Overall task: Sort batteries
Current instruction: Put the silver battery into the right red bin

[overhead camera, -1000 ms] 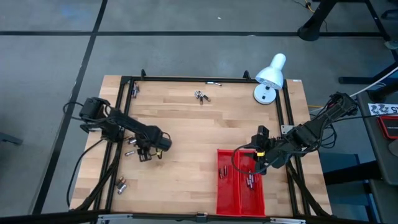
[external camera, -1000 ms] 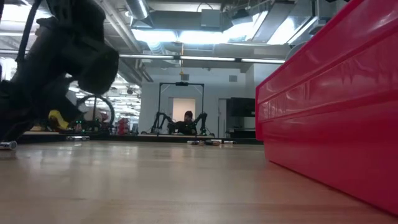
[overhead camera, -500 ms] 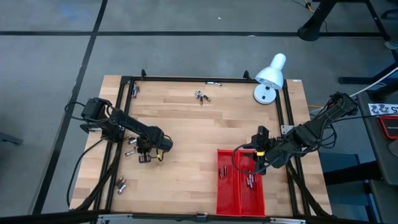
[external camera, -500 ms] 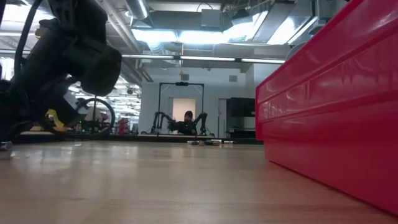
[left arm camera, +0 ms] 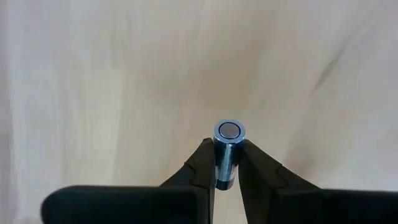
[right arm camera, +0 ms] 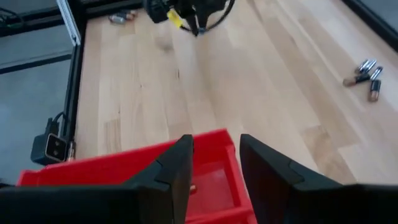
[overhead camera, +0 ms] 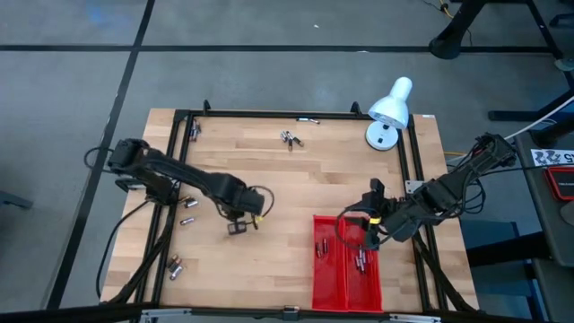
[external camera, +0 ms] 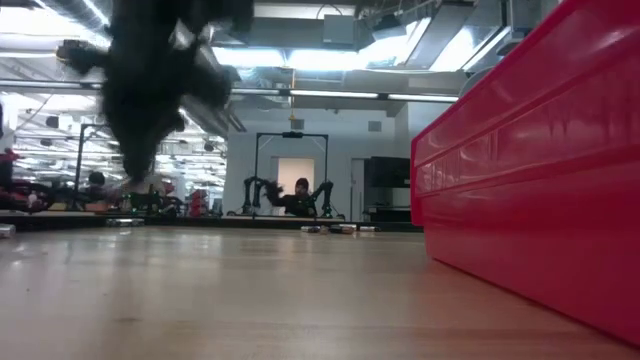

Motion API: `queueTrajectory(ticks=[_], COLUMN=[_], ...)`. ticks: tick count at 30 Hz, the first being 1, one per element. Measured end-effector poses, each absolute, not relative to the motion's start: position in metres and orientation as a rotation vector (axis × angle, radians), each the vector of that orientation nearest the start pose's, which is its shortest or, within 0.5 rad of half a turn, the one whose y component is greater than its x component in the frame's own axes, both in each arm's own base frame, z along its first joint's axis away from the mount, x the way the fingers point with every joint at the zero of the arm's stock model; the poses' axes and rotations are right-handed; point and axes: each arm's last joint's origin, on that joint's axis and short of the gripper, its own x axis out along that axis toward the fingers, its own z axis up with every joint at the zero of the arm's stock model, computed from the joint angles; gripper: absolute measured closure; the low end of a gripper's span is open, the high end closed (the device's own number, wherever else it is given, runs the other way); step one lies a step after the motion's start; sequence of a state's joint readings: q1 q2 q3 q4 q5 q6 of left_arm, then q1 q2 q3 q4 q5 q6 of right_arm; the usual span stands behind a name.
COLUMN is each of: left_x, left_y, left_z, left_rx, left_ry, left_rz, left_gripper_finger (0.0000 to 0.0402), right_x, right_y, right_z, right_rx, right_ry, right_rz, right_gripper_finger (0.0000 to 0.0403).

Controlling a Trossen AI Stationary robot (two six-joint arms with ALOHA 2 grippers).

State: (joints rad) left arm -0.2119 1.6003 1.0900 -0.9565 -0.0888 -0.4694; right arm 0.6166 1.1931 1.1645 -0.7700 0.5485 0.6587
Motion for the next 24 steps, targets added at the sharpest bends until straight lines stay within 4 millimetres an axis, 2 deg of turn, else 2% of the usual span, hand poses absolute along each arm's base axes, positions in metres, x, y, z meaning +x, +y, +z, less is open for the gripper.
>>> queueTrajectory(ticks=[6, 11, 18, 24], left_x=[0.286, 0.289, 0.299, 0.301], left_y=[-0.057, -0.059, -0.067, -0.07], left_z=[0.267, 0.308, 0.333, 0.342], left_rx=[-0.278, -0.312, -0.278, -0.284], left_ry=[0.871, 0.523, 0.243, 0.156], left_rz=[0.199, 0.174, 0.097, 0.072], left_gripper_finger=[0.036, 0.0362, 0.0355, 0.0359], right_x=[0.21, 0.218, 0.226, 0.232], right_y=[0.111, 0.104, 0.102, 0.105], right_z=[0.338, 0.341, 0.349, 0.358], right_rx=[0.207, 0.214, 0.208, 0.218], right_ry=[0.626, 0.6, 0.513, 0.415], right_rz=[-0.168, -0.151, -0.112, -0.075], right_gripper_finger=[0.0269, 0.0269, 0.0269, 0.0269])
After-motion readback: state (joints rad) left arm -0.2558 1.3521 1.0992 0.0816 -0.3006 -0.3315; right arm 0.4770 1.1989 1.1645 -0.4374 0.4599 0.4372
